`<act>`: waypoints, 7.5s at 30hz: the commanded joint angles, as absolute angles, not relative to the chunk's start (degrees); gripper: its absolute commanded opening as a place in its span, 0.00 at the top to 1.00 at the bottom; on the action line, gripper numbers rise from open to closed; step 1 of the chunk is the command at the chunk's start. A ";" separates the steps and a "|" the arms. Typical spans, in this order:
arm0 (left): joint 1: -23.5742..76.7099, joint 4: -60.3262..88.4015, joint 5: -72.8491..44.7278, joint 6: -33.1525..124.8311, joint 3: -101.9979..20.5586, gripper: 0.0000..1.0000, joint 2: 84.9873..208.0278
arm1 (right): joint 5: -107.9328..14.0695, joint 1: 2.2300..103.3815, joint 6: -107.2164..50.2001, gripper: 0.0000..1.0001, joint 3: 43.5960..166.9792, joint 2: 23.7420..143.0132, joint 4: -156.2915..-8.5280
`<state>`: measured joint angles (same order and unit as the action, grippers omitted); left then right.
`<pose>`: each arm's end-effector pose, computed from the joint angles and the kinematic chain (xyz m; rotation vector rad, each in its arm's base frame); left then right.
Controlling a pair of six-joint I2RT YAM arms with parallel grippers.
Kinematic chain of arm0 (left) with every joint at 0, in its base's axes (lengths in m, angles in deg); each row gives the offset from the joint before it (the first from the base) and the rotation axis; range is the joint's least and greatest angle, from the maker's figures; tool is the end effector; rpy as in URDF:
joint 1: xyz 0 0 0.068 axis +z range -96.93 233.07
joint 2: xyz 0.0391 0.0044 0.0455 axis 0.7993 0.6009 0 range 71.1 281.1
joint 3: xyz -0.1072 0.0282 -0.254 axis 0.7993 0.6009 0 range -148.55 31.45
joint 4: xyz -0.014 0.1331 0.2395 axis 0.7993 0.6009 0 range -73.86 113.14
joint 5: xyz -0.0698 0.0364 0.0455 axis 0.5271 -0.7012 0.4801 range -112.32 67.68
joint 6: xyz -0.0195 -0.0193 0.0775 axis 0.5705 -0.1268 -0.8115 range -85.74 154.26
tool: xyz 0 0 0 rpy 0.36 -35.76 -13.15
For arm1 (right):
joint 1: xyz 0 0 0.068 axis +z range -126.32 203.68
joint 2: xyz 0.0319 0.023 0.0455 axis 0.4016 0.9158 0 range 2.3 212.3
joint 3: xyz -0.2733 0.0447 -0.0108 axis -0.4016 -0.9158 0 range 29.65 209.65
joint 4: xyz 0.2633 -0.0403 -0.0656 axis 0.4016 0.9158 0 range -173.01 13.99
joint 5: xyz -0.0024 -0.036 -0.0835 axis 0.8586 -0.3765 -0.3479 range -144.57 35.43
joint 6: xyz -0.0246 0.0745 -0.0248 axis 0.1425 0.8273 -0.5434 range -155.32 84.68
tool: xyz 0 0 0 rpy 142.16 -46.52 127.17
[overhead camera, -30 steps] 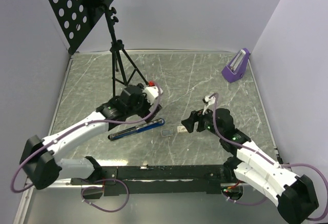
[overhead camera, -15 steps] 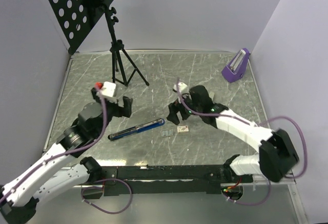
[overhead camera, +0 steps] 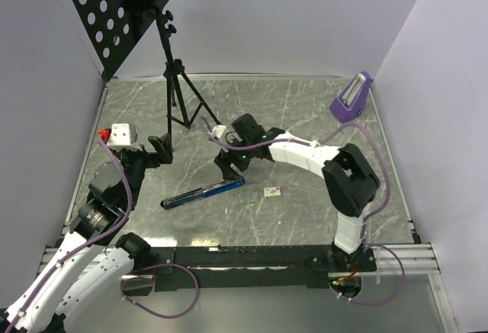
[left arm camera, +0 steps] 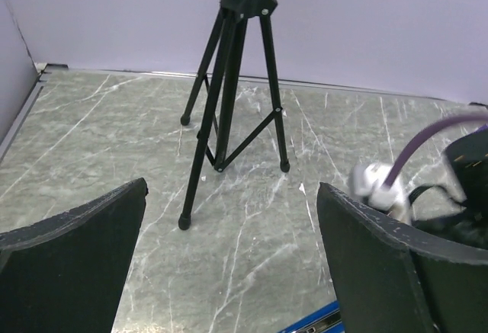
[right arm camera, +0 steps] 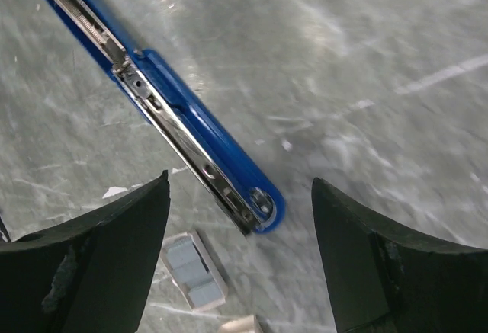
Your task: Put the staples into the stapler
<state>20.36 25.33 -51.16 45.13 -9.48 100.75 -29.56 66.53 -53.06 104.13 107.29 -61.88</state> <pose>0.1577 -0.0602 0.3608 -0.1081 1.5390 -0.2180 0.2939 0.3139 0.1842 -1.4200 2.0504 0.7267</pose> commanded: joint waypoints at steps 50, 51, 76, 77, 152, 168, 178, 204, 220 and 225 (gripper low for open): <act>29.34 23.88 -38.23 52.01 -9.33 0.03 99.93 | -64.59 93.20 -10.36 0.33 103.30 104.00 -48.56; 29.60 23.79 -38.23 52.19 -9.33 0.03 99.76 | -64.77 93.37 -10.36 0.30 103.48 101.90 -47.94; 34.07 23.09 -46.32 58.25 -6.43 0.03 95.36 | -68.37 80.72 -2.98 0.09 91.15 81.47 -50.33; 35.82 23.00 -44.49 59.04 -6.34 0.03 95.53 | -67.68 80.72 -2.63 0.11 92.39 84.79 -49.00; 36.90 22.56 -38.93 58.25 -5.46 0.03 94.39 | -66.44 76.77 4.93 0.78 99.26 105.57 -41.79; 36.90 22.56 -39.11 58.25 -5.46 0.03 94.30 | -66.71 76.68 4.23 0.80 99.44 105.13 -40.29; 36.90 22.73 -39.11 58.25 -5.47 0.03 94.04 | -65.21 76.68 3.70 0.76 97.86 100.82 -44.16; 36.90 22.73 -39.02 58.17 -5.46 0.03 93.78 | -64.59 76.59 3.96 0.76 97.51 106.97 -44.07; 36.90 22.82 -38.93 58.25 -5.38 0.03 93.51 | -63.36 75.80 5.37 0.75 96.89 107.86 -44.51; 36.90 22.73 -38.76 58.25 -5.38 0.03 93.43 | -63.36 75.62 5.46 0.76 96.80 108.02 -44.69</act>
